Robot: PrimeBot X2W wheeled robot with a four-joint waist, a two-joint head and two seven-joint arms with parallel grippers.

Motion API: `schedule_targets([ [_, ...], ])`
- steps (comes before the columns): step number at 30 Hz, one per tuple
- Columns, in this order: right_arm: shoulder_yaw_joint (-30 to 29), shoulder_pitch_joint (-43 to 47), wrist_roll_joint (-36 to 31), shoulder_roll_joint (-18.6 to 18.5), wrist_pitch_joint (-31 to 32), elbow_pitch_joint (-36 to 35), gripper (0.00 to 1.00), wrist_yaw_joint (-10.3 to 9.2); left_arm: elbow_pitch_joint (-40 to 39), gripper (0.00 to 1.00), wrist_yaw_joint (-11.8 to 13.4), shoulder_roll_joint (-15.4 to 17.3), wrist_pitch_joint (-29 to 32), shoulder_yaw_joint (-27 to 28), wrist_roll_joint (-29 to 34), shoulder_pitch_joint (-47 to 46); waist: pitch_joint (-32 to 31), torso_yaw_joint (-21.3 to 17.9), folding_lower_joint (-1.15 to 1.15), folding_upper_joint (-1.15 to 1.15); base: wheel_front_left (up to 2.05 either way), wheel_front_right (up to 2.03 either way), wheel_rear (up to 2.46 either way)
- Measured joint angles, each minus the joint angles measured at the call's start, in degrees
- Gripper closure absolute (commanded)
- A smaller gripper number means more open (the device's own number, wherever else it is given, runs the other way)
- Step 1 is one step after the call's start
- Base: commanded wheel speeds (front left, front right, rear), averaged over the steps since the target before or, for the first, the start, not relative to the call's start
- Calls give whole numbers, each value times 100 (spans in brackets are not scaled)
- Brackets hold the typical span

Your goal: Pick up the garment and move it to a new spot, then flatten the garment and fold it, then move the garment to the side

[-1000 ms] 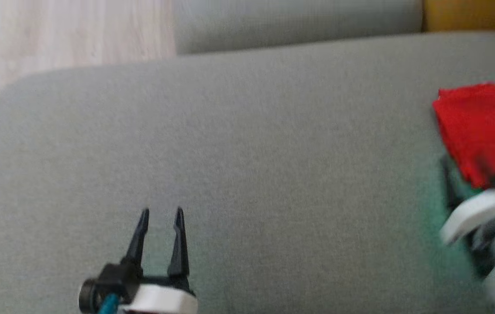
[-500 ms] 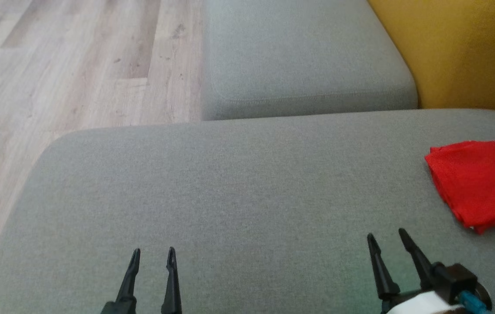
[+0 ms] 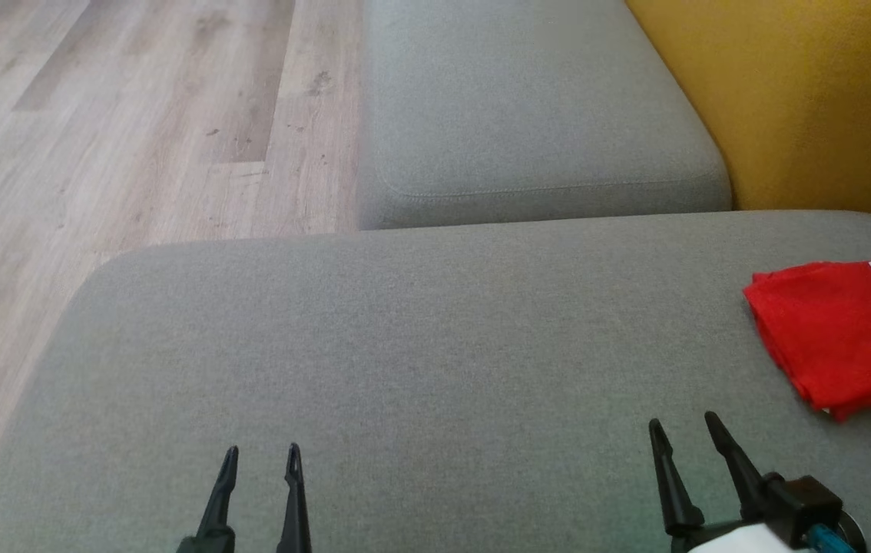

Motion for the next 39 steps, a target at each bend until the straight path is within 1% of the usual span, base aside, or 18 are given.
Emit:
schedule_targets([
  [1,0,0,0,9,0,-2,0,0,2,0,0,0,0,0,27,1,-9,-4,0,0,0,0,0],
  [2,0,0,1,14,2,18,100,-1,21,100,-2,-1,-1,-3,19,3,-16,-6,0,0,0,0,0],
  [8,4,294,63,31,20,498,100,-1,464,100,-11,3,34,-15,-41,325,-3,-8,1,0,0,0,0],
  [12,-5,322,253,32,70,509,100,-1,471,100,-27,9,59,0,-246,328,29,-11,2,0,0,0,0],
  [18,-69,314,657,33,188,488,100,-1,471,100,-115,4,165,29,-645,313,90,-15,2,0,0,0,0],
  [22,-137,260,985,33,272,485,100,-1,471,100,-169,4,255,163,-965,219,138,-19,2,0,0,0,0],
  [39,-352,61,2116,40,525,424,100,-2,470,100,-370,4,524,376,-2085,36,306,-31,2,0,0,0,0],
])
